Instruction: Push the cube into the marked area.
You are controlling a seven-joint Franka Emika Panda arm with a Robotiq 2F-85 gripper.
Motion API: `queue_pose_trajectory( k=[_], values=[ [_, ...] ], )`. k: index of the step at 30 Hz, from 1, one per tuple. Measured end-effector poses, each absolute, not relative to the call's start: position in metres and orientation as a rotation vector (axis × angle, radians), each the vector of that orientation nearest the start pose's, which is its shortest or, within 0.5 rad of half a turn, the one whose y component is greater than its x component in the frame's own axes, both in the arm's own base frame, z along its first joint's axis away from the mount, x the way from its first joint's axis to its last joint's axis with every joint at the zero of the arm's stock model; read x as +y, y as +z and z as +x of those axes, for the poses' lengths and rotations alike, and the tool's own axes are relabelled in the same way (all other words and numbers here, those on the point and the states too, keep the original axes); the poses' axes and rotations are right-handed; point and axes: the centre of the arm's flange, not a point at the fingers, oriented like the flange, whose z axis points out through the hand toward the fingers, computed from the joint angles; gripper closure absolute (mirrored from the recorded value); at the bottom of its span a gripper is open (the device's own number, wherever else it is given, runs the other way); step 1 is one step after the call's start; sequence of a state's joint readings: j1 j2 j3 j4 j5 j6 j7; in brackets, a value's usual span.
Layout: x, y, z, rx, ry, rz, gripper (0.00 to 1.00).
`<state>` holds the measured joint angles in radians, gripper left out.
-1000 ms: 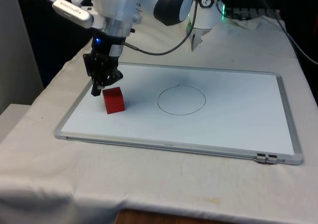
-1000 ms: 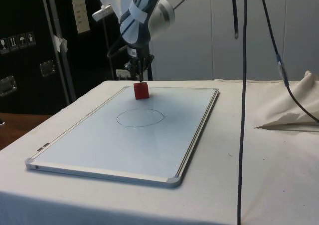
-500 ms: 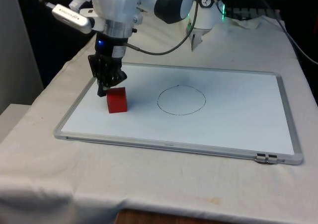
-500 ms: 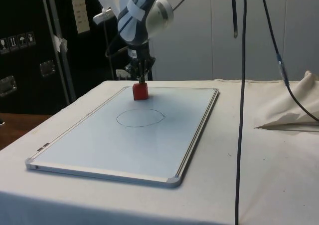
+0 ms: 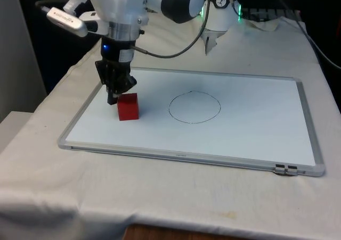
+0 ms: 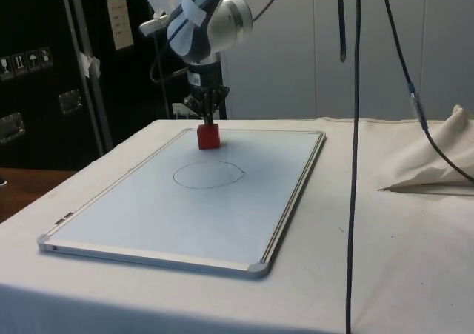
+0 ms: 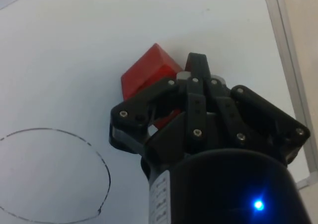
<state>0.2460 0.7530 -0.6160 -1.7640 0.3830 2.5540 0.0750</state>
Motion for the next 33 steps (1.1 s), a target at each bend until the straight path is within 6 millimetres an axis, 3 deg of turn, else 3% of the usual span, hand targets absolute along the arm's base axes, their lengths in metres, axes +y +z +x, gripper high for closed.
queue_pose_trajectory(
  k=[8, 17, 23, 33],
  values=[
    [-0.205, 0.223, 0.628, 0.951, -0.227, -3.140, 1.00],
    [-0.200, 0.219, 0.627, 0.898, -0.169, -3.116, 1.00],
    [-0.199, 0.216, 0.628, 0.857, -0.155, -3.099, 1.00],
    [-0.197, 0.214, 0.648, 0.787, -0.159, -3.109, 1.00]
  ],
)
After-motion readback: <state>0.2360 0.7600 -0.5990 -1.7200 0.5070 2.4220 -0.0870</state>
